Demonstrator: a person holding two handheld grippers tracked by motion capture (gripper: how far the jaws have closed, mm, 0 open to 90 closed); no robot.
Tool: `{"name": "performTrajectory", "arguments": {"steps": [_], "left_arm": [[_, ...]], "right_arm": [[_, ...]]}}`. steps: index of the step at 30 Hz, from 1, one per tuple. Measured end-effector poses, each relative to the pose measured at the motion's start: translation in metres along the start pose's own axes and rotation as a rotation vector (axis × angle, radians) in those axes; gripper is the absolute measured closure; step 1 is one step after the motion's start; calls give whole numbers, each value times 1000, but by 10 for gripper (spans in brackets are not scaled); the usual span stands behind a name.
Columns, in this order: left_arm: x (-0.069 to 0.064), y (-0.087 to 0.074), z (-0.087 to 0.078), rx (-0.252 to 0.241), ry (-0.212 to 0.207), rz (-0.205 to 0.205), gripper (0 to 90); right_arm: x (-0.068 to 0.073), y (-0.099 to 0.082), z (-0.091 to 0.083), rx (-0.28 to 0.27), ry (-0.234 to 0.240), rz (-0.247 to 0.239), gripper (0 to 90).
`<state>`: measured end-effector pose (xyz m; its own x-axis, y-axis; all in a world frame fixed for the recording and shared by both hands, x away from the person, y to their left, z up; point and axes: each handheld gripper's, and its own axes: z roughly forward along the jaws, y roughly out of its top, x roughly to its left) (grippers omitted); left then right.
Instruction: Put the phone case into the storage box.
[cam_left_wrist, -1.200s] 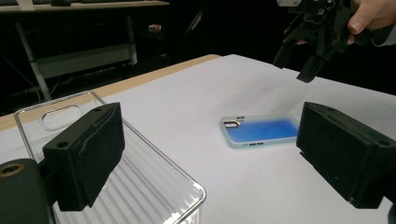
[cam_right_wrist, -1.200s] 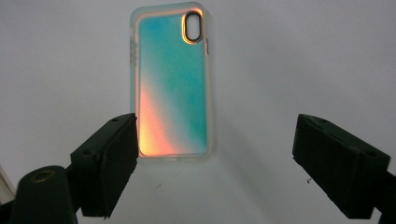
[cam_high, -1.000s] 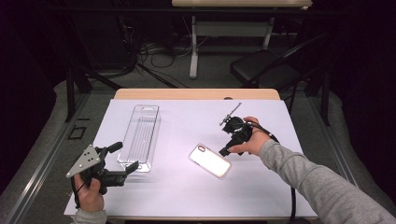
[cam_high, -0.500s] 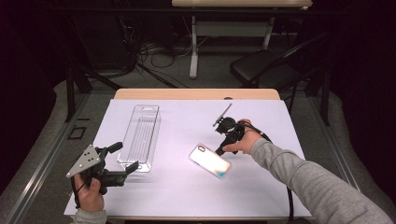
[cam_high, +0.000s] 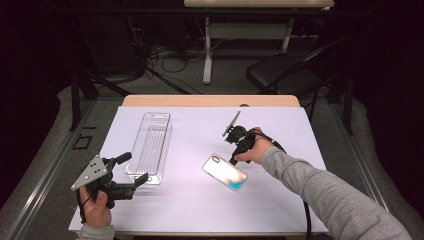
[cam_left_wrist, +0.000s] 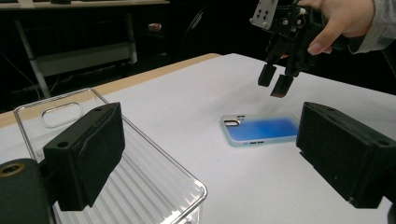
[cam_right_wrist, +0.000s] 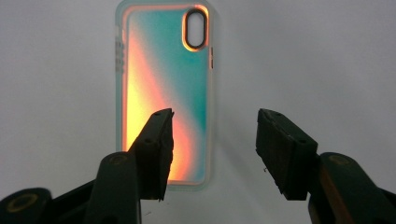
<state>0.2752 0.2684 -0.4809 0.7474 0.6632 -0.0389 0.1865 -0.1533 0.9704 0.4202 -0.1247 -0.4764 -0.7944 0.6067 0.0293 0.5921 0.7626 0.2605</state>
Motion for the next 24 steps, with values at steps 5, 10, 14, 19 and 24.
{"name": "performTrajectory", "arguments": {"steps": [5, 10, 14, 19, 24], "left_arm": [[0, 0, 0, 1, 1, -3, 81], [0, 0, 1, 0, -2, -4, 81], [0, 0, 0, 1, 0, -5, 81], [1, -1, 0, 1, -4, -4, 81], [1, -1, 0, 3, -3, -4, 84]], "right_arm": [[-1, 1, 3, 1, -8, 10, 503], [-1, 1, 8, -3, 18, 45, 532], [0, 1, 12, 14, 25, 48, 533], [1, 3, 13, 36, 20, 18, 547], [2, 4, 18, 86, 18, 11, 583]]}}
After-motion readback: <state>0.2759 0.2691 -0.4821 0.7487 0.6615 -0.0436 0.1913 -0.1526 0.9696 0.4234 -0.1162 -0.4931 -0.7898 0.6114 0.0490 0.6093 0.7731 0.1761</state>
